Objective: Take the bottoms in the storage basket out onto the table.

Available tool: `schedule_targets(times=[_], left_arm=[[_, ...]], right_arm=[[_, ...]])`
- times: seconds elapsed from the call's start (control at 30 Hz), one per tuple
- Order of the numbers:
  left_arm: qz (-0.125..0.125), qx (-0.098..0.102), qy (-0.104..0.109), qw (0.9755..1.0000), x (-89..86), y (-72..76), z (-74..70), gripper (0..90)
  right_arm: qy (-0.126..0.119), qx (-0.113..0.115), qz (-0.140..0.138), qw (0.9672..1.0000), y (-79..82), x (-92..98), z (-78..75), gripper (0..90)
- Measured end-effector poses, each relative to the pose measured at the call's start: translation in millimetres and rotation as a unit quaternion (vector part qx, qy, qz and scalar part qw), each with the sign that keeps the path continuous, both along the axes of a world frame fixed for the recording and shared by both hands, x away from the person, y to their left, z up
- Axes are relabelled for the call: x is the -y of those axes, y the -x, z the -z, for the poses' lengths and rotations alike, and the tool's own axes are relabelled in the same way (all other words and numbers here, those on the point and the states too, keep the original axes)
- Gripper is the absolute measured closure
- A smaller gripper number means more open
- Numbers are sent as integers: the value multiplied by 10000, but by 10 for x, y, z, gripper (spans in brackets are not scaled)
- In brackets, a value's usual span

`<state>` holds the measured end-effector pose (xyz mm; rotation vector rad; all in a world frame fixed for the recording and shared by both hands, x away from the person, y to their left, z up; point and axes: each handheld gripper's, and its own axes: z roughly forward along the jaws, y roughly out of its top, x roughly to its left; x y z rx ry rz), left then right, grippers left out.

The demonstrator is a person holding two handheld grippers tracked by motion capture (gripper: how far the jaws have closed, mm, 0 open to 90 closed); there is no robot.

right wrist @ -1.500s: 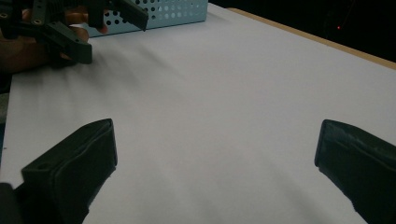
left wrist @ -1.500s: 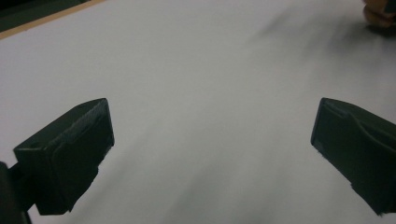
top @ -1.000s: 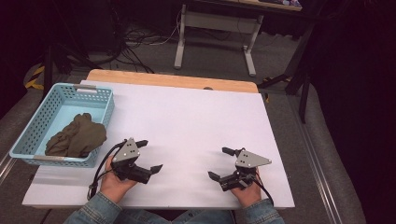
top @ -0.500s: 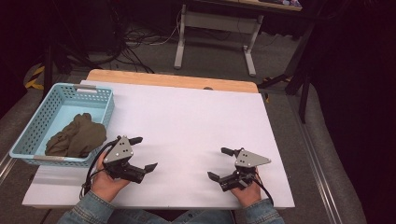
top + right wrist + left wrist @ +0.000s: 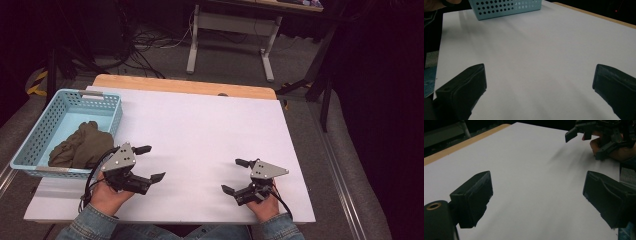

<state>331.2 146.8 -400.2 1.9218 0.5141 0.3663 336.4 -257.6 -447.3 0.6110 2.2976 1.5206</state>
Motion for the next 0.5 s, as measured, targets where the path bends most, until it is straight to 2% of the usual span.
schedule_targets(times=[0.1,0.27,0.5], left_arm=[[36,3,-111,9999,-13,19,-64,102],[44,36,-124,9999,-43,35,-128,91],[-73,80,-107,9999,-133,43,-218,75]], right_arm=[[2,-13,-24,10000,-1,-4,3,0],[2,-9,-28,10000,-2,-5,3,0],[16,-12,-25,10000,-4,-10,7,0]])
